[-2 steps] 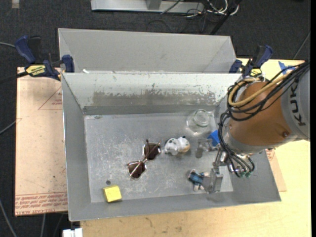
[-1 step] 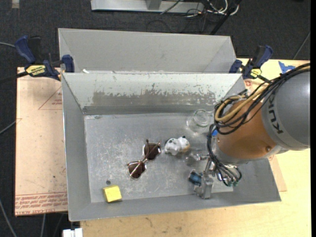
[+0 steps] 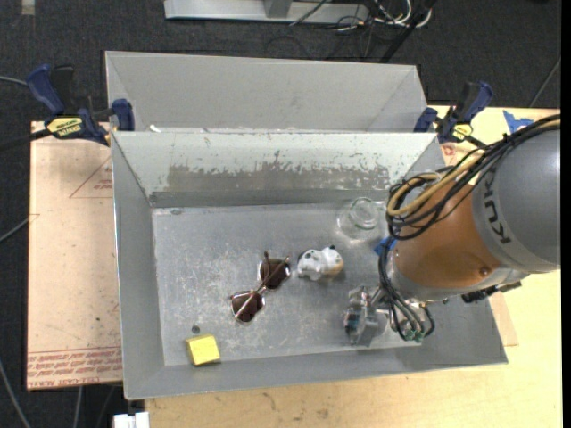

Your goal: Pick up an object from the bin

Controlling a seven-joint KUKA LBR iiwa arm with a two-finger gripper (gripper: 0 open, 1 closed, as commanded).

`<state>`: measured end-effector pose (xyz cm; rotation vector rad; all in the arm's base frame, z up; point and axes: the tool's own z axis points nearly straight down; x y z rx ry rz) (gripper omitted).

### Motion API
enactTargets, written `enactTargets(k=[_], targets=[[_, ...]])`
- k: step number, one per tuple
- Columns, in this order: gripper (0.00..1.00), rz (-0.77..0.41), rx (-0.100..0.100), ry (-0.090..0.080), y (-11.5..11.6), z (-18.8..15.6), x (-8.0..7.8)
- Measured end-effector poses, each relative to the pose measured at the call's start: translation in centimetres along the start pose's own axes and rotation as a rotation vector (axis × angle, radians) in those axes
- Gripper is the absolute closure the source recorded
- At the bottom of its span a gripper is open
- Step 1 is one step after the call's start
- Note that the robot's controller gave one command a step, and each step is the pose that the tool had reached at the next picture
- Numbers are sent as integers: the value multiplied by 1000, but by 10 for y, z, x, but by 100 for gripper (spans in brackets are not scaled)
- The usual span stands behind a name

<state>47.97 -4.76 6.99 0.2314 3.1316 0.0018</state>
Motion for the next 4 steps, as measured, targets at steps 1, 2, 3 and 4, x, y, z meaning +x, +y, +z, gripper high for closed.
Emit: enactTargets(k=[1,2,3,4], targets=[[100,0,0,0,0,0,0],[100,0,0,4,0,-4,1],[100,-1,0,9,0,-22,2],[100,-2,0,-1,1,-74,0]])
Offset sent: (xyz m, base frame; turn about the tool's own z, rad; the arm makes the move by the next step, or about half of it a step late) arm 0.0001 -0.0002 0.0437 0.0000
